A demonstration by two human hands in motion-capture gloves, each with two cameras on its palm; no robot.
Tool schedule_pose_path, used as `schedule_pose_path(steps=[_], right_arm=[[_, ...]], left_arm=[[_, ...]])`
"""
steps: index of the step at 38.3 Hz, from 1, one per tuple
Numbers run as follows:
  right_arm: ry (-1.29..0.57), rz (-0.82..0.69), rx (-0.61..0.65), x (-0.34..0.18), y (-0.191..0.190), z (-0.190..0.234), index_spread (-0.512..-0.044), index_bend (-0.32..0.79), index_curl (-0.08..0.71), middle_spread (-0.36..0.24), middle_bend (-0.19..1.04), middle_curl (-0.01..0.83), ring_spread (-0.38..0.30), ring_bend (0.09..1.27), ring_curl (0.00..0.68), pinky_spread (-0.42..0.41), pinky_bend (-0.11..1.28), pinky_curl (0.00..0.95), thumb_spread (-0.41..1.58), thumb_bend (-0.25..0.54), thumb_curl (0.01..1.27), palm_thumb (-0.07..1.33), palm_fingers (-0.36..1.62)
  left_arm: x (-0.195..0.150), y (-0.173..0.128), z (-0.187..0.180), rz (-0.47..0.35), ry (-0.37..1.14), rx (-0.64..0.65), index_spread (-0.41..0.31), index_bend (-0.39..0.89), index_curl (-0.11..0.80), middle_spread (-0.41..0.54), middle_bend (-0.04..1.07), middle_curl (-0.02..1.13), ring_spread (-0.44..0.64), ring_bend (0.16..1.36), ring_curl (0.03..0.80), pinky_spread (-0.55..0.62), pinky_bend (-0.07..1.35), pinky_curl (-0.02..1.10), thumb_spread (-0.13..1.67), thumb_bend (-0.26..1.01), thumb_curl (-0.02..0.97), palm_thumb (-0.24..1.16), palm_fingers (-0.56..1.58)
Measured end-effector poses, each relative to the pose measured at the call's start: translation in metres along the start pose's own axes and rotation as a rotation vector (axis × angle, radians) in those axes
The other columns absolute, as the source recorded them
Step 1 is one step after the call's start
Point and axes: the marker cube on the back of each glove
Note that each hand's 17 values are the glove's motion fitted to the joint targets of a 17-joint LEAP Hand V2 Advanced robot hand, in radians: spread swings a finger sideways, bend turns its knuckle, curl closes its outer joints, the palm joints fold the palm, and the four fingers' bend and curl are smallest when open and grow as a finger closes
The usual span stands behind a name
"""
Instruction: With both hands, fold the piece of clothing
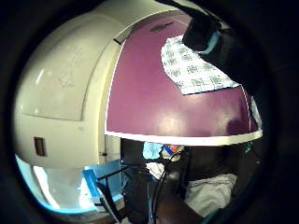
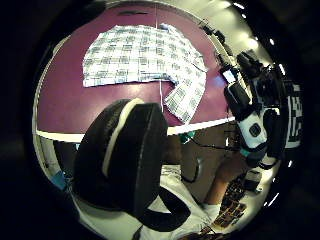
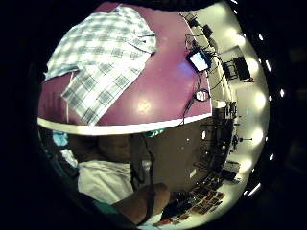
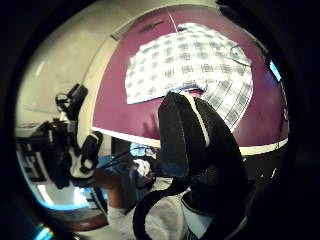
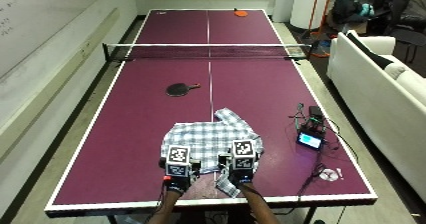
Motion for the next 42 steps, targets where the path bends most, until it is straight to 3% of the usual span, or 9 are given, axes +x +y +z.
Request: schedule_pose_path(steps=[6, 10, 14, 31, 42], right_arm=[[0.018, 0.014, 0.015, 0.007, -0.003, 0.001, -0.251, 0.18, 0.135, -0.016, 0.30, 0.128, 0.097, 0.26, 0.097, 0.197, 0.26, 0.116, 0.79, 0.235, 0.08, 0.36, 0.31], [0.028, 0.023, 0.019, 0.011, -0.011, 0.009, -0.288, 0.17, 0.170, -0.018, 0.30, 0.163, 0.114, 0.27, 0.119, 0.229, 0.25, 0.147, 0.97, 0.235, 0.10, 0.37, 0.30], [0.019, 0.026, -0.010, 0.007, 0.003, -0.003, -0.309, 0.17, 0.197, -0.020, 0.29, 0.189, 0.126, 0.26, 0.135, 0.248, 0.25, 0.170, 1.09, 0.227, 0.11, 0.38, 0.29], [0.026, 0.017, -0.018, 0.011, 0.007, 0.003, -0.334, 0.14, 0.251, -0.015, 0.27, 0.269, 0.144, 0.28, 0.187, 0.277, 0.24, 0.242, 1.28, 0.160, 0.17, 0.39, 0.24], [0.024, 0.023, -0.053, 0.027, -0.003, 0.045, -0.322, 0.10, 0.239, -0.005, 0.25, 0.297, 0.156, 0.30, 0.216, 0.280, 0.33, 0.294, 1.25, 0.122, 0.21, 0.45, 0.19]], left_arm=[[0.001, -0.002, 0.005, 0.003, -0.007, -0.032, -0.074, 0.10, 0.065, 0.027, 0.21, 0.15, 0.11, 0.58, 0.205, 0.24, 0.42, 0.17, 0.72, 0.03, 0.043, 0.08, 0.48], [0.001, -0.008, 0.011, 0.012, -0.001, -0.023, -0.084, 0.11, 0.090, 0.034, 0.21, 0.19, 0.13, 0.60, 0.235, 0.27, 0.43, 0.21, 0.88, 0.02, 0.065, 0.09, 0.45], [0.002, 0.001, -0.001, 0.012, 0.004, -0.013, -0.091, 0.11, 0.109, 0.042, 0.20, 0.21, 0.14, 0.61, 0.251, 0.30, 0.44, 0.23, 0.98, 0.01, 0.086, 0.09, 0.43], [-0.007, -0.007, 0.013, 0.008, 0.000, 0.016, -0.099, 0.11, 0.167, 0.050, 0.19, 0.29, 0.15, 0.64, 0.286, 0.32, 0.45, 0.29, 1.14, -0.02, 0.153, 0.08, 0.40], [-0.003, -0.015, 0.039, 0.010, 0.014, 0.010, -0.093, 0.11, 0.186, 0.063, 0.18, 0.31, 0.15, 0.67, 0.303, 0.32, 0.47, 0.32, 1.15, -0.01, 0.187, 0.11, 0.36]])
